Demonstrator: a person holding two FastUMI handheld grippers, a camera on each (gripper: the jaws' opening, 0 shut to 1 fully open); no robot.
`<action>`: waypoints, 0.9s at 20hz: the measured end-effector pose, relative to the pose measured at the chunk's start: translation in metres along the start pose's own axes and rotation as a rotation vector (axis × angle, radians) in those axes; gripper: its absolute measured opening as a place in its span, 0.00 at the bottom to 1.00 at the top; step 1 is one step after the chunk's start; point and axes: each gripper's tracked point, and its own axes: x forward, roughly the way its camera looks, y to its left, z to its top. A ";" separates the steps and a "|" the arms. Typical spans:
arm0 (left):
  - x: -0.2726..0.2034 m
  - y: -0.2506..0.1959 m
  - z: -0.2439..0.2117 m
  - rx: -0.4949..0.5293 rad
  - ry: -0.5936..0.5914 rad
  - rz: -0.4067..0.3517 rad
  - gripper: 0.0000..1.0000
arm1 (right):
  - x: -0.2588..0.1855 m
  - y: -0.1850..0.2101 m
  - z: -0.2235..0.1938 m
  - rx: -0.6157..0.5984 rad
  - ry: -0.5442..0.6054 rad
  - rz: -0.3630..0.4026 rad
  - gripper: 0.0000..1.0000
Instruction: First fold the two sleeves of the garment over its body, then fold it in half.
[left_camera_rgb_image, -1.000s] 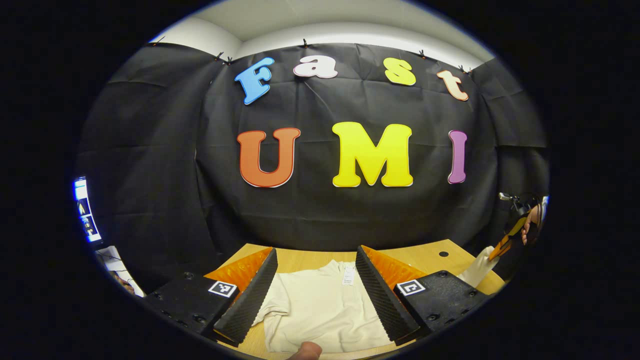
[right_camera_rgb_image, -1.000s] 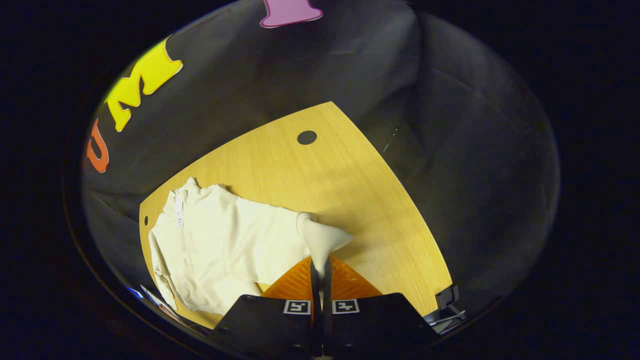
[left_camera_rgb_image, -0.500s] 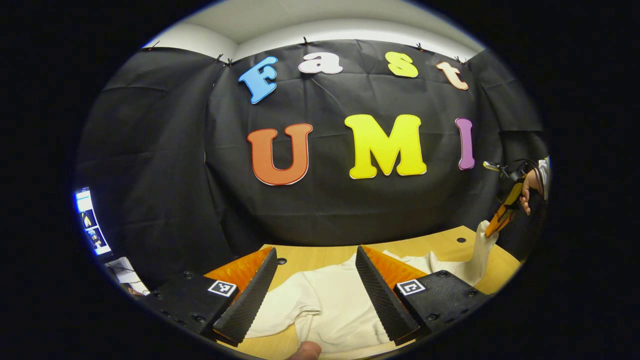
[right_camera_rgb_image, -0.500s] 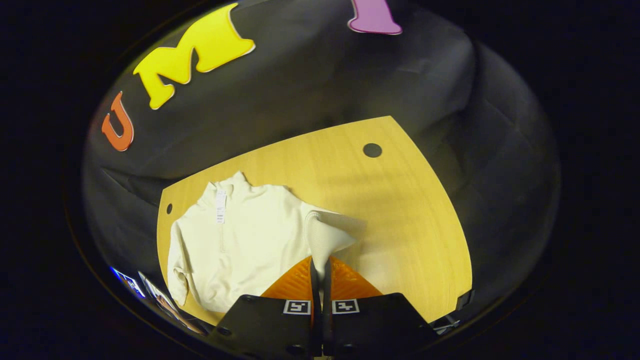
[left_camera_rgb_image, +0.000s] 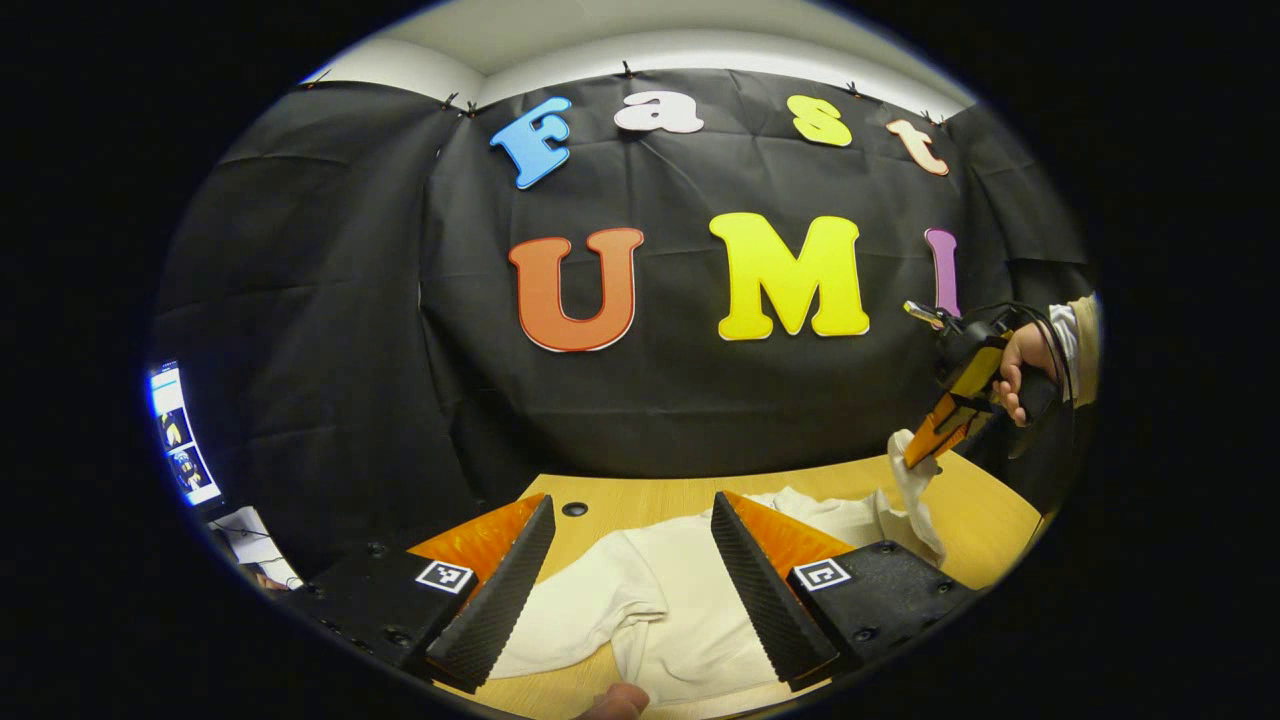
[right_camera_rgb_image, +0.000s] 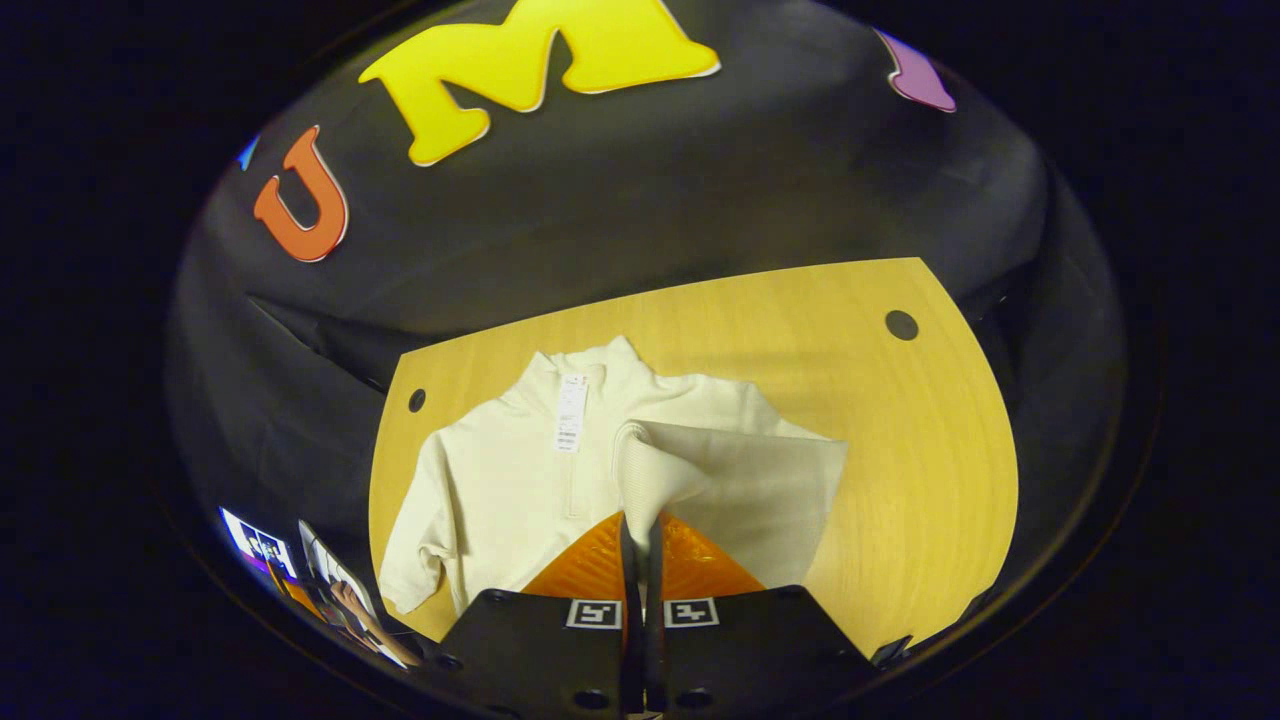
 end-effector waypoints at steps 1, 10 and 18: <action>-0.001 0.002 -0.001 0.000 0.001 0.000 1.00 | 0.006 0.017 -0.001 -0.013 0.006 0.018 0.01; -0.007 0.054 -0.027 -0.007 0.053 0.090 1.00 | 0.072 0.152 -0.030 -0.075 0.077 0.164 0.01; -0.019 0.077 -0.045 -0.039 0.072 0.098 1.00 | 0.130 0.222 -0.073 -0.190 0.168 0.188 0.01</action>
